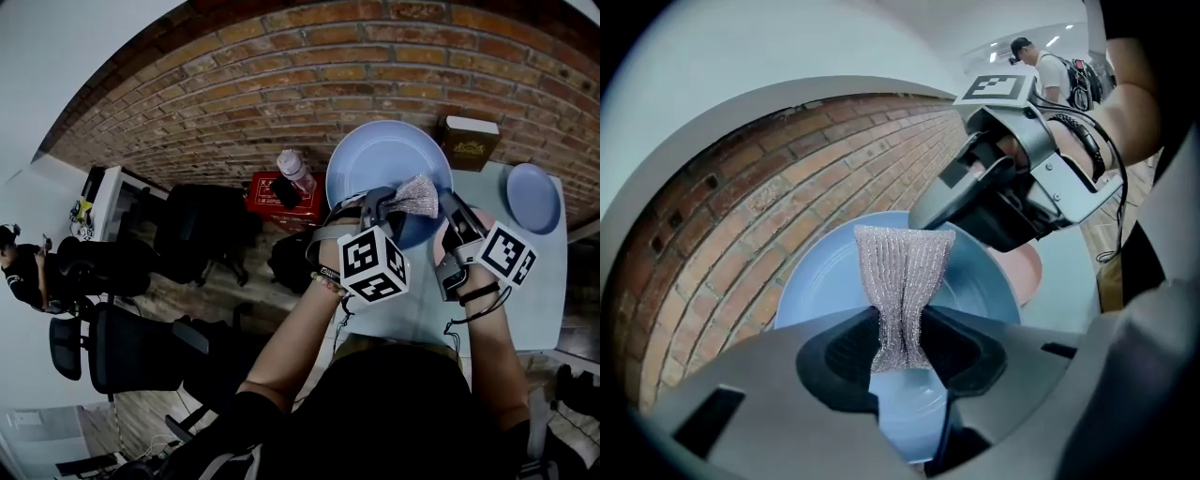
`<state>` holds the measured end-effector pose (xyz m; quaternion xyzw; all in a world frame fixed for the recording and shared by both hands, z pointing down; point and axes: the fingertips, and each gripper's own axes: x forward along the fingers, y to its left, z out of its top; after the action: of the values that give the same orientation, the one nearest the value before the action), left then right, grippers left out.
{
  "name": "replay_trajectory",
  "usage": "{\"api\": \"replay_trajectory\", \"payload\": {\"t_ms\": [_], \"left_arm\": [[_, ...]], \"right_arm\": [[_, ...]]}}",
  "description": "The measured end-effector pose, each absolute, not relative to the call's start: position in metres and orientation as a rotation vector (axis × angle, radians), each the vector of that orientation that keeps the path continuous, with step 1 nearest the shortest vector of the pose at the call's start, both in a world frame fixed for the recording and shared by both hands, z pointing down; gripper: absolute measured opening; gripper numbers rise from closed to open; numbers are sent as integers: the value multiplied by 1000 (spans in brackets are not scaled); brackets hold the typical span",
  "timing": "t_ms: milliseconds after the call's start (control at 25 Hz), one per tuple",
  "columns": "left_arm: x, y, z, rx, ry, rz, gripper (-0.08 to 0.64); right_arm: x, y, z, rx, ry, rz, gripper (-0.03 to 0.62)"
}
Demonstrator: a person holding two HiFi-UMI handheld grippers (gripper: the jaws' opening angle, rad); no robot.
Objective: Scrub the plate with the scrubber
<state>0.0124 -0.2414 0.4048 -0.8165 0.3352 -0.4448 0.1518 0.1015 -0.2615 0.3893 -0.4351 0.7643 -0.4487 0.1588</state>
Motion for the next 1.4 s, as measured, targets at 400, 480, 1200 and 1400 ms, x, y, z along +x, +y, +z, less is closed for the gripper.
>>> {"api": "replay_trajectory", "payload": {"t_ms": [400,480,1200,1400], "left_arm": [[-17,-269,391,-2283,1138,-1277,150],[-26,-271,393,-2284,1163,-1286,150],[-25,-235,404,-2366,1114,-1276,150],[-9,-228,400,-2403,1072,-1234,150]], "right_arm": [[89,-252,388,-1162,2184,-1326,95],[90,-253,388,-1154,2175,-1332,96],[101,-271,377,-1150,2141,-1257,96],[105,-270,378,-1167,2127,-1260,95]]}}
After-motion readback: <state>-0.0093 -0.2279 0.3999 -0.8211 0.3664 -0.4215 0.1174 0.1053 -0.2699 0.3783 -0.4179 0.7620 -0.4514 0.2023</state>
